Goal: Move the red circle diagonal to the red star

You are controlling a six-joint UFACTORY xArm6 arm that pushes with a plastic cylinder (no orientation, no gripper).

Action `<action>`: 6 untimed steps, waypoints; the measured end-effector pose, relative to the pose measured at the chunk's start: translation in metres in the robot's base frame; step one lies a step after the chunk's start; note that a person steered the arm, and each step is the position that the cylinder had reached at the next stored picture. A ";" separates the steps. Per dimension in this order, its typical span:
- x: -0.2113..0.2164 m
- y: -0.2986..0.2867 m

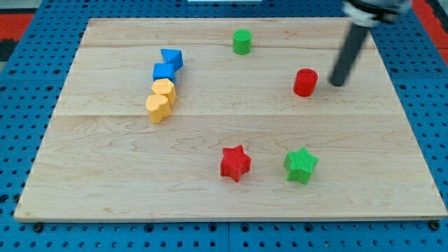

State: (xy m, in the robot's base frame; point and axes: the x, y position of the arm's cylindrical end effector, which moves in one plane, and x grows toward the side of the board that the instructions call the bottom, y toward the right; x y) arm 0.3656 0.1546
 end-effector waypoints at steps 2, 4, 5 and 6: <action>-0.035 -0.097; 0.060 -0.076; 0.074 -0.054; 0.095 -0.050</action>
State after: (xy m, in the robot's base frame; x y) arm 0.4610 0.1043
